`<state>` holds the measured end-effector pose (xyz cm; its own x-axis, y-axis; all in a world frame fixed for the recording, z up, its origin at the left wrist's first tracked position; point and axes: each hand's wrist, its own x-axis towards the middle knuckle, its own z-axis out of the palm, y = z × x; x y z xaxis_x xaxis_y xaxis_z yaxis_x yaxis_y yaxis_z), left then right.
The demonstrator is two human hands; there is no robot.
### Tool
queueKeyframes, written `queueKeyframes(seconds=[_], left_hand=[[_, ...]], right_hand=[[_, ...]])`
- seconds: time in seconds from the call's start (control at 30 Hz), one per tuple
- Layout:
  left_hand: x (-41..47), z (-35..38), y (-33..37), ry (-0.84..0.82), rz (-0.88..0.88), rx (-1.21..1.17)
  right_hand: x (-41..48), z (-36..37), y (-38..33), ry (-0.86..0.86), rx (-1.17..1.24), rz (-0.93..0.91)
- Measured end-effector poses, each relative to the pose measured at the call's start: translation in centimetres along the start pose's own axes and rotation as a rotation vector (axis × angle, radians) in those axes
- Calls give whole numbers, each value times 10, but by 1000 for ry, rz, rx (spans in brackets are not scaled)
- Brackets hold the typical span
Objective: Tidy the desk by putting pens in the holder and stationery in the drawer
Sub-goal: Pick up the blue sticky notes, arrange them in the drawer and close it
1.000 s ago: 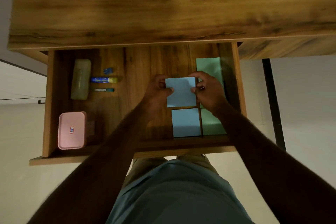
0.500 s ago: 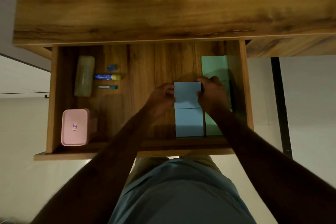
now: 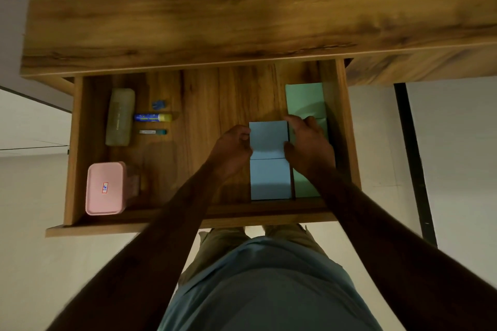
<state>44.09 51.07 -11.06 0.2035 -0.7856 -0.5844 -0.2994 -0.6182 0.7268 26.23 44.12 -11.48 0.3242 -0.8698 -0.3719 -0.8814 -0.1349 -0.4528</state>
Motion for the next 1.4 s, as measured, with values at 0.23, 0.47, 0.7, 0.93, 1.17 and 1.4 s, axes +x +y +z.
queueKeyframes(seconds=[0.23,0.47,0.7,0.93,1.17,1.4], left_hand=[[-17,8,15,142,217,273],[-38,7,29,120,387,400],[-71,14,47,61,650,445],[-130,65,61,-122,886,449],[-191,163,59,-358,1017,592],[-276,298,37,-562,1075,766]], right_hand=[[-24,-15,-8,27,-97,-61],[-64,-29,-16,164,-60,15],[-133,-27,-21,320,54,181],[-216,-21,2,476,161,330],[-324,-5,65,607,220,560],[-458,22,157,677,326,787]])
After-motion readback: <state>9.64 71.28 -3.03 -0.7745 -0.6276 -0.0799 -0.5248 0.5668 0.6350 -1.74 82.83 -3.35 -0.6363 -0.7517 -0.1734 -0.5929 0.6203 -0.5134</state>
